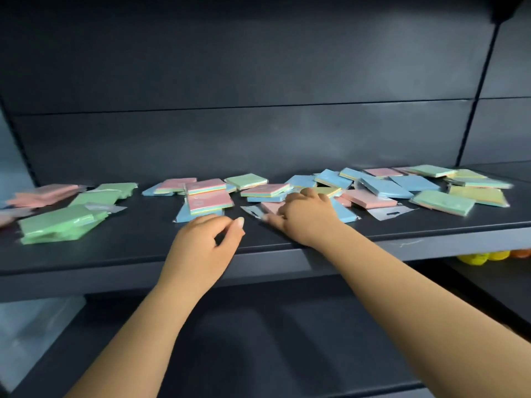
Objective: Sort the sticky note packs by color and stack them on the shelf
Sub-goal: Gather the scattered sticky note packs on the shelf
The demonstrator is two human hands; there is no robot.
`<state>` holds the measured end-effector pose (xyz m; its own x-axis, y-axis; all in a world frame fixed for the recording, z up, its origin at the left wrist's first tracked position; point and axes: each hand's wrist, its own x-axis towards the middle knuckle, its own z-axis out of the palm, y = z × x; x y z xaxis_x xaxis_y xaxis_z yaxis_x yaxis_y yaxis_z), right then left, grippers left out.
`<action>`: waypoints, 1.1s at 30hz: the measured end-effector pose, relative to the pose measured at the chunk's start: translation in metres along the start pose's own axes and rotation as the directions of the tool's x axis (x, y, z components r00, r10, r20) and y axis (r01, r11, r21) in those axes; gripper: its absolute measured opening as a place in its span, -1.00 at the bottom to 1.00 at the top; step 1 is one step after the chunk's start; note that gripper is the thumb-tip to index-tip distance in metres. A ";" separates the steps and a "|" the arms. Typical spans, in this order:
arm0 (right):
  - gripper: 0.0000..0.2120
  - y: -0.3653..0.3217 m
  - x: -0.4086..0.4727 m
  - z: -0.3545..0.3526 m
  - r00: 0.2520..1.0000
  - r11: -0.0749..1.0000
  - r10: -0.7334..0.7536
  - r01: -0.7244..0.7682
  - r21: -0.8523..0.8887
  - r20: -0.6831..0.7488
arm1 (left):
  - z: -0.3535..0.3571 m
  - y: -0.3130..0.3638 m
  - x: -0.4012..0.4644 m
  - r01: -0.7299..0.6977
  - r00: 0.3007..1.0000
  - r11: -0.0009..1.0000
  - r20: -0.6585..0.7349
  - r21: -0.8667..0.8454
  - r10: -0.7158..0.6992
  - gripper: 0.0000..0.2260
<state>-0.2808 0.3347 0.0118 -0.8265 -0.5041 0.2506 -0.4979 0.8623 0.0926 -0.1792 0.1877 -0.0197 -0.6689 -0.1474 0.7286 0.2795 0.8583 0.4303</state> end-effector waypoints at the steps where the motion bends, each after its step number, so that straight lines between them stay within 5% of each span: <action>1: -0.41 0.002 -0.003 0.002 1.000 1.000 -0.026 0.026 0.014 -0.002 | -0.004 0.000 -0.009 0.015 1.000 0.999 -0.023 -0.052 -0.017 -0.48; 5: -0.51 0.014 -0.030 0.006 0.971 0.974 -0.181 0.199 0.106 -0.158 | -0.012 0.001 -0.048 0.116 0.992 0.974 -0.033 -0.193 -0.125 -0.69; 9: -0.65 0.014 -0.063 0.014 0.907 0.819 -0.243 0.382 0.428 -0.344 | -0.011 0.004 -0.066 0.441 0.892 0.816 0.079 -0.373 -0.445 -0.60; 12: -0.57 0.010 -0.078 0.022 0.894 0.692 -0.198 0.419 0.588 -0.403 | -0.011 0.008 -0.057 0.752 0.647 0.440 0.422 -0.490 -0.635 -0.46; 14: -0.48 0.007 -0.081 0.027 0.900 0.618 -0.193 0.421 0.664 -0.391 | -0.010 0.018 -0.053 0.824 0.510 0.101 0.654 -0.557 -0.558 -0.40; 17: -0.43 -0.003 -0.075 0.022 0.889 0.668 -0.229 0.439 0.601 -0.395 | -0.005 0.040 -0.044 0.786 0.503 -0.115 0.736 -0.608 -0.453 -0.60; 20: -0.31 -0.006 -0.074 0.011 0.945 0.598 -0.128 0.315 0.737 -0.300 | 0.003 0.049 -0.039 0.775 0.548 -0.064 0.720 -0.628 -0.425 -0.74; 24: -0.65 0.007 -0.086 0.000 0.980 0.238 0.099 0.144 0.960 -0.172 | 0.004 0.051 -0.039 0.798 0.519 -0.105 0.765 -0.594 -0.380 -0.87; 26: -0.69 0.019 -0.090 -0.004 0.960 0.161 0.228 0.125 0.979 -0.160 | 0.003 0.051 -0.034 0.784 0.544 -0.098 0.755 -0.613 -0.366 -0.89; 30: -0.73 0.056 -0.093 -0.014 0.871 0.347 0.464 -0.012 0.938 -0.161 | 0.002 0.053 -0.011 0.704 0.678 0.027 0.659 -0.710 -0.327 -0.81; 33: -0.71 0.103 -0.071 -0.016 0.811 0.546 0.579 -0.303 0.781 -0.089 | 0.014 0.066 -0.008 0.685 0.701 0.022 0.650 -0.728 -0.294 -0.78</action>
<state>-0.2689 0.4604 0.0193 -0.9347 0.0945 0.3427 -0.2262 0.5857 -0.7783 -0.1649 0.2520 -0.0048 -0.9986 -0.0362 0.0377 0.0498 -0.4405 0.8964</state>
